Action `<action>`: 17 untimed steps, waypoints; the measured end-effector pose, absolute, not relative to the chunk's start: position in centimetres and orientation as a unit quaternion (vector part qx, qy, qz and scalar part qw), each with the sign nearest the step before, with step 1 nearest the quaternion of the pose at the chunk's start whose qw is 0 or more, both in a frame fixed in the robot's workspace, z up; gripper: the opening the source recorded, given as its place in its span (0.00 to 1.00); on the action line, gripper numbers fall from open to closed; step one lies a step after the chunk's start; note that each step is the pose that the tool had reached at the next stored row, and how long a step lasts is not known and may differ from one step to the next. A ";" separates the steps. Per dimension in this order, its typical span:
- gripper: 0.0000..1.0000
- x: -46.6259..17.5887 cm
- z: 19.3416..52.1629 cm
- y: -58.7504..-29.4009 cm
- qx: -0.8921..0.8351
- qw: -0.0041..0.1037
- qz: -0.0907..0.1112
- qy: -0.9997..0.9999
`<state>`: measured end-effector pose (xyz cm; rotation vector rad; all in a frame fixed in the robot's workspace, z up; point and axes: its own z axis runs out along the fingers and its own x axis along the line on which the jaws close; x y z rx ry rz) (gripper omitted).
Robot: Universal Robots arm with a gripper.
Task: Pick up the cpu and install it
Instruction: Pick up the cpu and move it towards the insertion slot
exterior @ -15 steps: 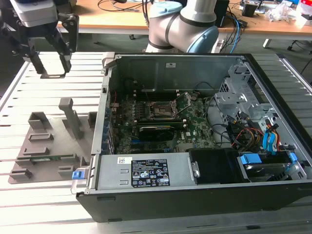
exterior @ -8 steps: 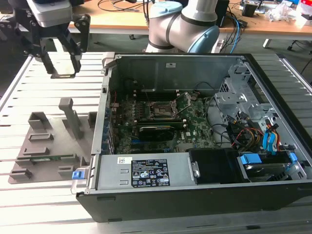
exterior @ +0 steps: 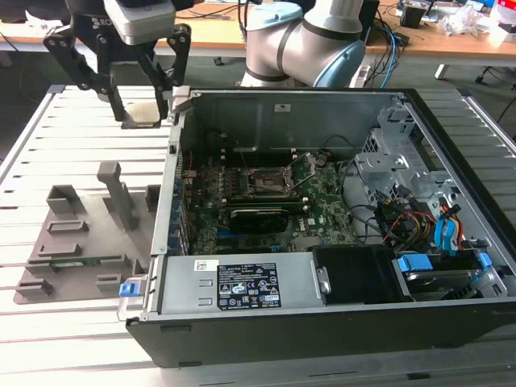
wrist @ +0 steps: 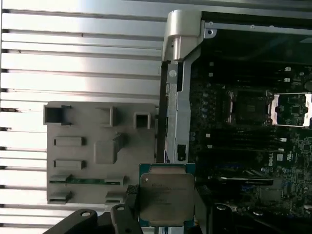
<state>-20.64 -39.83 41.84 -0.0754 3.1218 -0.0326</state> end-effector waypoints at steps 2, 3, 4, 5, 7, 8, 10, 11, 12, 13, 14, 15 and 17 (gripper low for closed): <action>0.54 -19.2 41.8 -39.8 -0.024 0.009 -0.010 1.000; 0.54 -18.5 41.8 -39.7 -0.024 0.009 -0.010 1.000; 0.54 -17.9 41.8 -39.7 -0.024 0.009 -0.010 1.000; 0.54 -17.6 41.8 -39.7 -0.024 0.009 -0.010 1.000; 0.54 -17.0 41.8 -39.6 -0.024 0.008 -0.010 1.000; 0.54 -16.7 41.8 -39.6 -0.024 0.008 -0.010 1.000; 0.54 -15.7 41.8 -39.5 -0.024 0.008 -0.010 1.000; 0.54 -15.2 41.8 -39.5 -0.024 0.008 -0.010 1.000; 0.54 -14.7 41.8 -39.5 -0.024 0.008 -0.010 1.000; 0.54 -14.2 41.8 -39.4 -0.024 0.008 -0.010 1.000; 0.54 -13.8 41.8 -39.4 -0.024 0.008 -0.010 1.000; 0.54 -13.4 41.8 -39.4 -0.024 0.007 -0.010 1.000; 0.54 -13.0 41.8 -39.3 -0.024 0.007 -0.010 1.000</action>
